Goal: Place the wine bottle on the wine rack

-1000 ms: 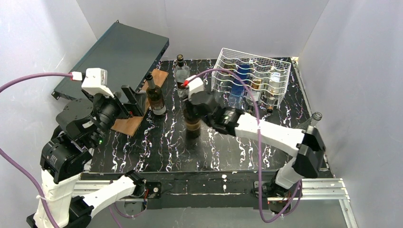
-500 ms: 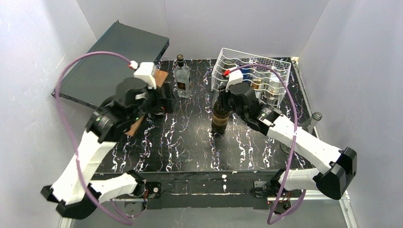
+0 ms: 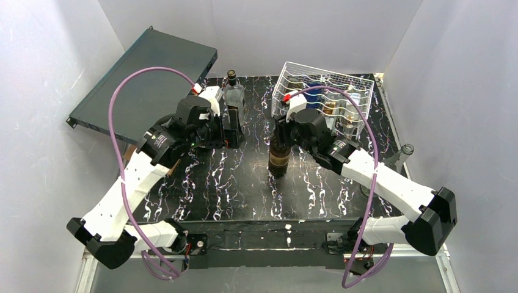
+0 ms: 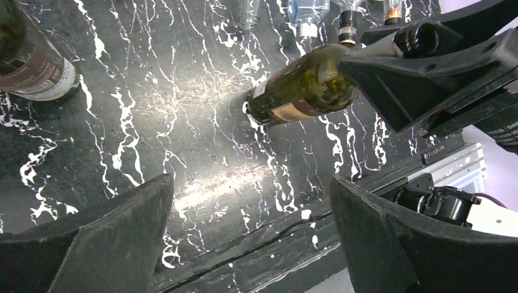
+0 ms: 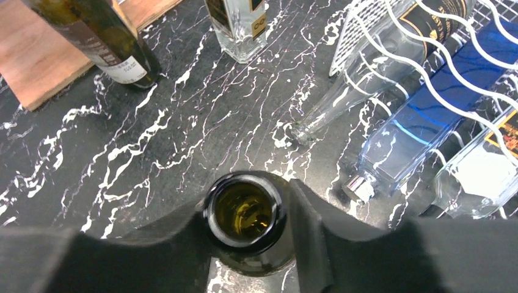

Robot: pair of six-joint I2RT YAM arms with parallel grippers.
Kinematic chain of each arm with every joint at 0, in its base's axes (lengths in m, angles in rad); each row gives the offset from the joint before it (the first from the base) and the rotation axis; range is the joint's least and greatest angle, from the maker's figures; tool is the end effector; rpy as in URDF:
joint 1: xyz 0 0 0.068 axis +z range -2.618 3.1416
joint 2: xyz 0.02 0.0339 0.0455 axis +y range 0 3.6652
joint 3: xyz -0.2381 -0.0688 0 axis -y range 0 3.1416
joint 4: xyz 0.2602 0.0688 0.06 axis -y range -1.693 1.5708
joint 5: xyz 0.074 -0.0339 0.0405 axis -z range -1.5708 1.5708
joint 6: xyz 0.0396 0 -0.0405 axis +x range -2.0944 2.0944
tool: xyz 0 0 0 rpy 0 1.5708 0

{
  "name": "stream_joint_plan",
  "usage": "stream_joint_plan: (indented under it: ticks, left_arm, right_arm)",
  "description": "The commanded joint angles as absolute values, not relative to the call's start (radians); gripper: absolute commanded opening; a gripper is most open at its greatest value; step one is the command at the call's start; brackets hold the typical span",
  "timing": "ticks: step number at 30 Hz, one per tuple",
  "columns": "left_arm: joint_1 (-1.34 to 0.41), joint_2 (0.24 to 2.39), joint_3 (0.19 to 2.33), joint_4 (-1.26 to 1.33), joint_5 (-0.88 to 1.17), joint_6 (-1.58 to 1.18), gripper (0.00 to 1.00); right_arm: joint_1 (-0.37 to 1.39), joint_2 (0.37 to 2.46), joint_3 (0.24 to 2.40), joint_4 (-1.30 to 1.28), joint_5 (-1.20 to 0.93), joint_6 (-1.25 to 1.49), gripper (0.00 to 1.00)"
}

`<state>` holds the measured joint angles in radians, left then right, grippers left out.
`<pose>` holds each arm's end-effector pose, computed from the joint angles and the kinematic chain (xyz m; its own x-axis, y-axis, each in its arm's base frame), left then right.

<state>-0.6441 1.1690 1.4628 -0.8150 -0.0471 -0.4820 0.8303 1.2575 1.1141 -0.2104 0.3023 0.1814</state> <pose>0.2067 -0.1529 0.4089 -0.6157 -0.1167 -0.7793 0.3180 0.8681 -0.3812 0.2230 0.2265 0.3235 -0.3230 -0.0982 -0.9413 -0.4656 0.8824 0.0678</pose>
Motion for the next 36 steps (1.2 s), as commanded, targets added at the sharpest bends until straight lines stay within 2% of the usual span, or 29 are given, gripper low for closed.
stream_joint_plan:
  ticks: [1,4,12,19,25,29,32,36]
  left_arm:
    - [-0.643,1.180,1.495,-0.812,0.000,-0.502,0.98]
    - [-0.643,1.204,1.518,-0.813,0.045,-0.508,0.98]
    - [-0.642,1.332,1.670,-0.873,0.129,-0.484,0.98]
    - [-0.642,1.484,1.936,-1.019,0.103,-0.387,0.98]
    - [-0.640,1.673,2.183,-1.158,0.198,-0.390,0.98]
    - [-0.627,1.720,2.163,-1.129,0.291,-0.497,0.98]
    - [-0.599,1.764,2.152,-1.115,0.377,-0.628,0.98]
    - [-0.589,1.831,2.164,-1.085,0.474,-0.790,0.92]
  right_arm:
    - [0.827,1.235,1.142,-0.186,0.260,0.163,0.58]
    - [0.827,1.237,1.162,-0.211,0.242,0.157,0.73]
    - [0.827,1.218,1.246,-0.290,0.204,0.166,0.98]
    - [0.827,1.122,1.329,-0.386,0.275,0.163,0.99]
    - [0.827,0.989,1.395,-0.499,0.649,0.173,0.99]
    - [0.828,0.869,1.370,-0.502,0.844,0.159,0.98]
    - [0.828,0.795,1.335,-0.480,0.872,0.152,0.98]
    - [0.827,0.759,1.298,-0.478,0.854,0.157,0.98]
